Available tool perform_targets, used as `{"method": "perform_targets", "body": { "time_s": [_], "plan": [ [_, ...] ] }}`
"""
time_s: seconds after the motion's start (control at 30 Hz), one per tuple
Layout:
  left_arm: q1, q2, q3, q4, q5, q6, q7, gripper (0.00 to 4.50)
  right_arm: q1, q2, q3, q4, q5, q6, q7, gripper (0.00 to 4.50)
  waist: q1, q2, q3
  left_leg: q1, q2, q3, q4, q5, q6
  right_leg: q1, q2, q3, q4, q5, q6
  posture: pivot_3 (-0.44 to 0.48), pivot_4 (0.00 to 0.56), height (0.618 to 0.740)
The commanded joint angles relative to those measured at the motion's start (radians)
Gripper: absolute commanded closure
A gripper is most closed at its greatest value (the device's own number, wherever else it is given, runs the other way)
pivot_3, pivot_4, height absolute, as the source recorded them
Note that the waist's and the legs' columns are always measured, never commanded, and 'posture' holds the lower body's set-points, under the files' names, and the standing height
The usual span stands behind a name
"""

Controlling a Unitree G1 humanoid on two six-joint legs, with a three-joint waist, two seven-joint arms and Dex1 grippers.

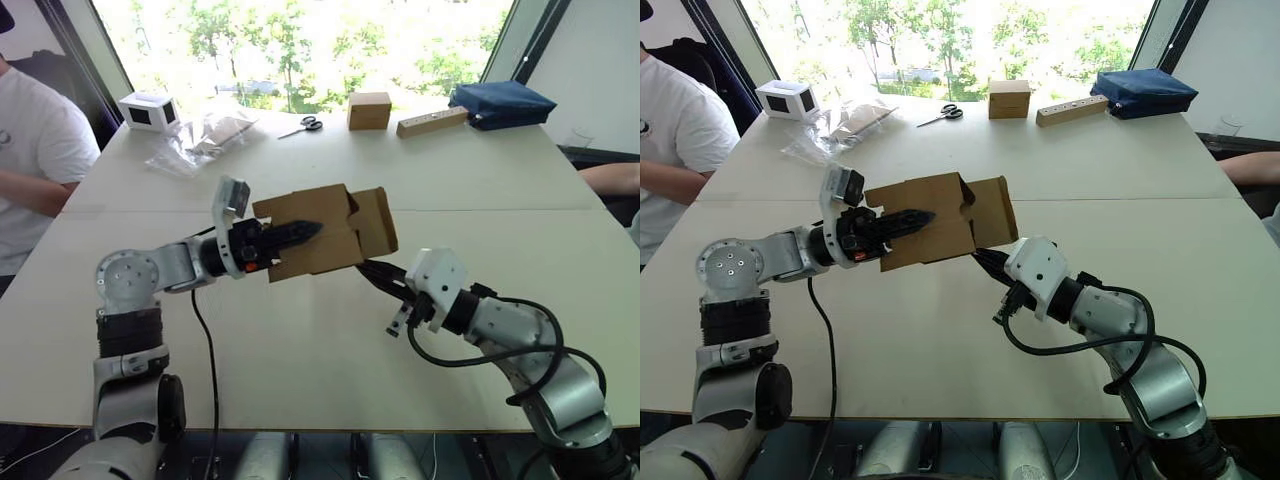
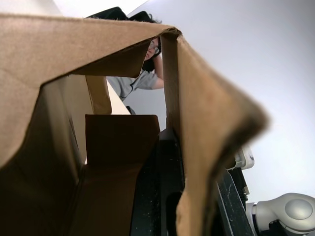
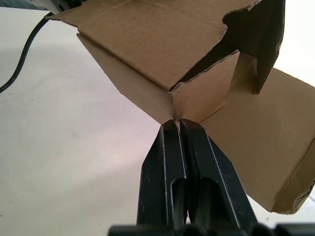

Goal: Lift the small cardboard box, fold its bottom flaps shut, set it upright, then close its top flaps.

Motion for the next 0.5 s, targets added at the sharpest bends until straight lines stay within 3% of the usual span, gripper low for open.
{"method": "perform_targets", "body": {
  "time_s": [0.03, 0.17, 0.33, 0.43, 0.5],
  "plan": [
    [0.008, 0.003, 0.001, -0.037, -0.043, 0.005, 0.01, 4.5, -0.025, -0.009, -0.03, -0.023, 0.004, -0.041, 0.015, 4.47, 0.0, 0.0, 0.0, 0.0, 0.0, 0.0, 0.0, 0.0, 0.0, 0.0, 0.0, 0.0, 0.0, 0.0, 0.0, 0.0, 0.15, 0.74],
    [0.01, 0.016, 0.001, -0.036, -0.054, 0.003, 0.015, 4.5, 0.004, -0.054, -0.076, -0.02, 0.01, -0.042, 0.046, 4.47, 0.0, 0.0, 0.0, 0.0, 0.0, 0.0, 0.0, 0.0, 0.0, 0.0, 0.0, 0.0, 0.0, 0.0, 0.0, 0.0, 0.15, 0.74],
    [0.008, 0.041, 0.002, -0.029, -0.058, 0.004, 0.006, 4.5, 0.051, -0.114, -0.235, -0.011, 0.121, 0.024, 0.093, 4.47, 0.001, 0.0, 0.0, 0.0, 0.0, 0.0, 0.0, 0.0, 0.0, 0.0, 0.0, 0.0, 0.0, 0.0, 0.0, 0.0, 0.15, 0.74],
    [0.008, 0.05, -0.001, -0.032, -0.066, 0.01, 0.001, 4.5, 0.068, -0.137, -0.399, 0.004, 0.333, 0.165, 0.118, 4.47, 0.002, 0.0, 0.0, 0.0, 0.0, 0.0, 0.0, 0.0, 0.0, 0.0, 0.0, 0.0, 0.0, 0.0, 0.0, 0.0, 0.15, 0.74],
    [0.001, 0.053, -0.004, -0.031, -0.079, 0.018, -0.004, 4.5, 0.061, -0.134, -0.53, 0.057, 0.548, 0.282, 0.103, 3.97, 0.002, 0.0, 0.0, 0.0, 0.0, 0.0, 0.0, -0.001, 0.001, 0.001, 0.0, 0.0, 0.0, 0.0, 0.0, 0.0, 0.15, 0.74]
  ]
}}
